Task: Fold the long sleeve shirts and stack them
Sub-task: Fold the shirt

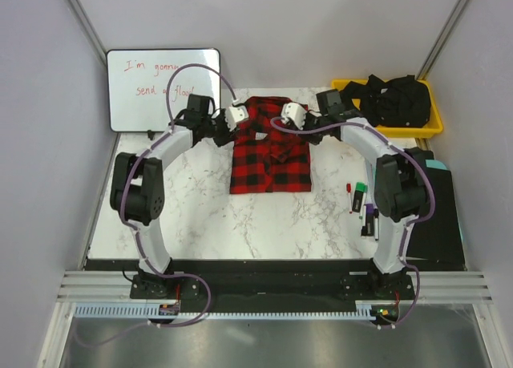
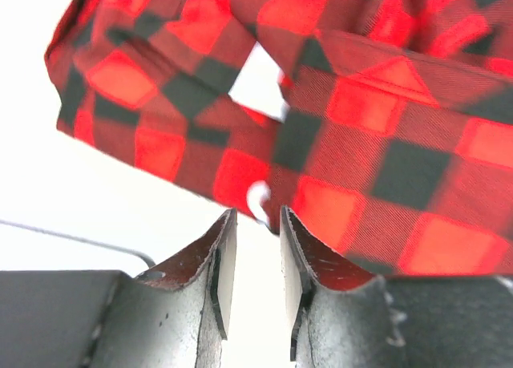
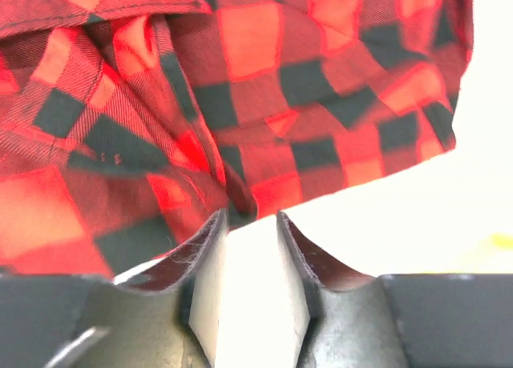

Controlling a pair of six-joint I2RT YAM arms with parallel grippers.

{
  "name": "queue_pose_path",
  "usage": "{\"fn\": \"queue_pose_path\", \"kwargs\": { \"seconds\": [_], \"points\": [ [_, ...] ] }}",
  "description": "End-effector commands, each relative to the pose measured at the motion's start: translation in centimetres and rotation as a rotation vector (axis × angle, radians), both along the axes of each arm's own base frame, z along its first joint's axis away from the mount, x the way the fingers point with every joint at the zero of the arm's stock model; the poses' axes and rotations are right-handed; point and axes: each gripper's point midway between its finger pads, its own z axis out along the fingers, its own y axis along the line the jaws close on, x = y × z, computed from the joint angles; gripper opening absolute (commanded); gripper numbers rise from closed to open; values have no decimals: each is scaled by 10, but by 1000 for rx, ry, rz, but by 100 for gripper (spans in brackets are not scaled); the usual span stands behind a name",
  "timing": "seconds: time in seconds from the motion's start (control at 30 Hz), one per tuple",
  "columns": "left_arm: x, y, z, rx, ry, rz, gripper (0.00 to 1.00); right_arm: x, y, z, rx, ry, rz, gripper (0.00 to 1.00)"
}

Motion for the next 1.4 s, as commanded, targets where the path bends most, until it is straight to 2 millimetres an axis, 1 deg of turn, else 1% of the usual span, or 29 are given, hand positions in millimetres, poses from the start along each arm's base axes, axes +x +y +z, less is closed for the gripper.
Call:
{"fn": "queue_pose_path", "kwargs": {
  "seconds": [0.0, 0.03, 0.07, 0.1, 0.13, 0.17, 0.2, 0.23, 0.3, 0.33, 0.4, 0.5, 0.53, 0.57, 0.63, 0.67, 0.73, 0.77, 0.9, 0.93, 1.0, 1.03, 1.07, 1.13, 1.17, 1.2, 1.23, 1.3, 1.37],
  "points": [
    [-52, -10, 45, -146, 80, -14, 35, -44, 15, 50, 198, 93, -36, 22],
    [-63, -13, 34, -139, 113, -24, 33, -52, 21, 47, 212, 122, -30, 19],
    [-70, -17, 28, -137, 140, -22, 33, -63, 32, 42, 228, 163, -22, 17],
    [-75, -25, 25, -140, 156, -31, 32, -70, 36, 34, 229, 195, -16, 16],
    [-77, -30, 16, -145, 197, -28, 32, -74, 42, 30, 234, 215, -8, 15],
    [-81, -37, 14, -169, 249, -7, 30, -81, 51, 21, 248, 265, -5, 12],
    [-78, -42, 15, -184, 273, 5, 29, -83, 57, 18, 250, 275, 3, 10],
    [-78, -44, 5, -203, 344, 43, 29, -85, 59, 5, 227, 309, -3, 9],
    [-74, -48, 3, -222, 385, 68, 28, -86, 60, -7, 189, 316, 6, 6],
    [-74, -48, -2, -228, 416, 88, 28, -88, 58, -19, 168, 336, 2, 5],
    [-76, -51, -4, -242, 443, 87, 28, -96, 53, -35, 140, 361, 8, 5],
    [-76, -53, -15, -254, 493, 114, 28, -99, 58, -47, 134, 356, 15, 6],
    [-75, -53, -17, -259, 503, 123, 28, -92, 62, -47, 146, 330, -1, 6],
    [-76, -53, -23, -255, 511, 126, 28, -90, 64, -50, 147, 322, -8, 6],
    [-75, -54, -22, -261, 524, 136, 28, -80, 65, -50, 156, 295, -50, 7],
    [-76, -54, -22, -262, 524, 133, 28, -70, 69, -45, 176, 256, -64, 10],
    [-74, -54, -22, -258, 513, 136, 28, -58, 72, -38, 203, 218, -96, 13],
    [-72, -52, -23, -254, 513, 144, 28, -51, 74, -32, 216, 196, -108, 16],
    [-72, -52, -23, -245, 507, 136, 28, -33, 78, -25, 238, 163, -156, 18],
    [-71, -51, -24, -243, 507, 142, 29, -29, 78, -31, 235, 168, -169, 19],
    [-70, -51, -23, -241, 502, 144, 29, -19, 76, -31, 233, 148, -211, 22],
    [-69, -50, -22, -243, 502, 147, 30, -15, 75, -39, 219, 149, -228, 23],
    [-67, -52, -18, -250, 498, 147, 30, -8, 74, -39, 219, 137, -250, 23],
    [-67, -53, -16, -262, 509, 150, 34, 0, 70, -53, 195, 136, -296, 24],
    [-67, -54, -14, -269, 512, 148, 35, 8, 71, -50, 206, 126, -318, 25],
    [-67, -55, -13, -275, 519, 154, 38, 8, 70, -52, 207, 143, -338, 25],
    [-66, -56, -12, -280, 522, 158, 39, 13, 71, -49, 232, 140, -356, 25],
    [-63, -55, -8, -296, 522, 177, 45, 19, 73, -40, 258, 132, -376, 29],
    [-59, -54, -2, -318, 517, 192, 48, 26, 74, -25, 289, 123, -408, 34]
  ]
}}
